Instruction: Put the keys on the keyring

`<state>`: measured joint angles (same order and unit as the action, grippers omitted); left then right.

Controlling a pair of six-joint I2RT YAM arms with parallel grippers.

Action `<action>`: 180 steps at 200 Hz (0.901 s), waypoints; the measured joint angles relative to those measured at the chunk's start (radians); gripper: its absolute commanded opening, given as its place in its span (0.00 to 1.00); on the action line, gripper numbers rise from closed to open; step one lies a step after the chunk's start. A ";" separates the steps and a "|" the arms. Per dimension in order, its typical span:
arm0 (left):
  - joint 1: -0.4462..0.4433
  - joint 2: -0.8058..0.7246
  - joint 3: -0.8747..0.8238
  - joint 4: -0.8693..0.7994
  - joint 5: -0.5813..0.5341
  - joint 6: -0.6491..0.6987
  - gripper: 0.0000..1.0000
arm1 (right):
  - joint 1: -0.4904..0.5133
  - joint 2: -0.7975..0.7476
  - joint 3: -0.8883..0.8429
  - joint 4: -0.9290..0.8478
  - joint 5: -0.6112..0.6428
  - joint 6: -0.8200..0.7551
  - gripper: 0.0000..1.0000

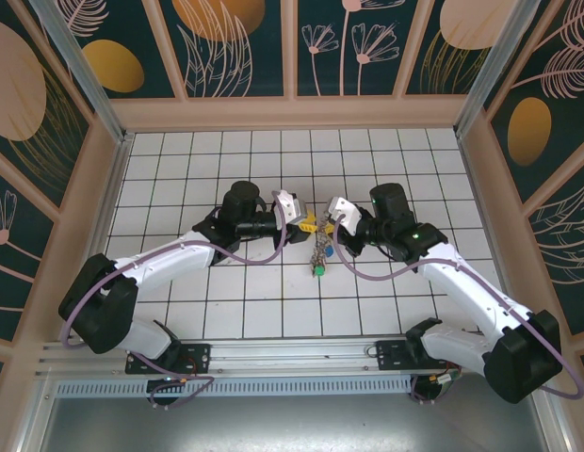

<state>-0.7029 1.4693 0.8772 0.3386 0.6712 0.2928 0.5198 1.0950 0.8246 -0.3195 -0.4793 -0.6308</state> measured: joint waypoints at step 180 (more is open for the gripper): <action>0.000 0.006 0.022 -0.044 0.008 0.023 0.28 | 0.000 0.000 -0.001 0.002 -0.019 -0.012 0.00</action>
<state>-0.7029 1.4750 0.8989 0.2943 0.6792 0.3157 0.5201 1.0950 0.8238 -0.3180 -0.4984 -0.6426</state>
